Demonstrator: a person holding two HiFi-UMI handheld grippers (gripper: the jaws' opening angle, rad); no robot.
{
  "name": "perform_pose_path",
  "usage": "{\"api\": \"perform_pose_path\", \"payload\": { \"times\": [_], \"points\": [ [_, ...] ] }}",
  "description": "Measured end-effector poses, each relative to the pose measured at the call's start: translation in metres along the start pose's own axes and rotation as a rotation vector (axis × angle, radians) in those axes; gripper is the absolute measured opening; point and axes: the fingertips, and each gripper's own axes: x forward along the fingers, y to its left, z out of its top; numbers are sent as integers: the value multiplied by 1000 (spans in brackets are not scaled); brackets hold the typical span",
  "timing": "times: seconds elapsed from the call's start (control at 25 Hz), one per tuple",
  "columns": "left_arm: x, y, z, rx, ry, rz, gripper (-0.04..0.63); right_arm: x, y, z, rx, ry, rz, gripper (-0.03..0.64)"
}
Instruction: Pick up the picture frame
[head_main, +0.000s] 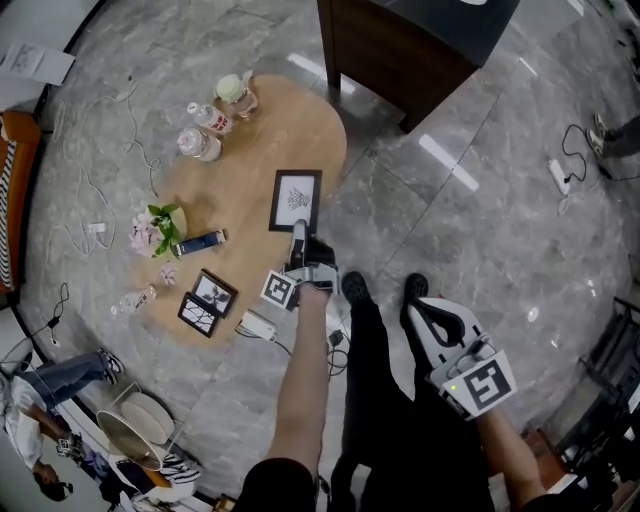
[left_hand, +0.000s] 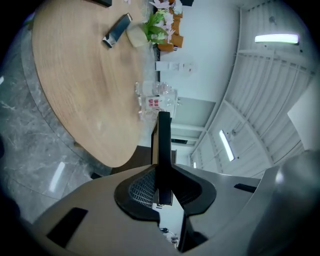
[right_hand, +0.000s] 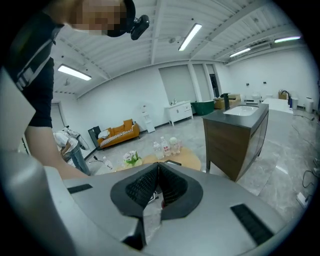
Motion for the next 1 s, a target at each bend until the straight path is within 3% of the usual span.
{"api": "perform_pose_path", "payload": {
  "times": [0.24,0.52,1.0],
  "points": [
    [-23,-68,-20,-4,23,-50,74,-33,17,24,-37,-52,-6,12],
    [-49,-151,-50,51,64,-113,74,-68,26,49,-31,-117,-17,13],
    [-133,-263,-130,27,24,-202,74,-144,28,64,-58,-219,22,12]
  ]
}}
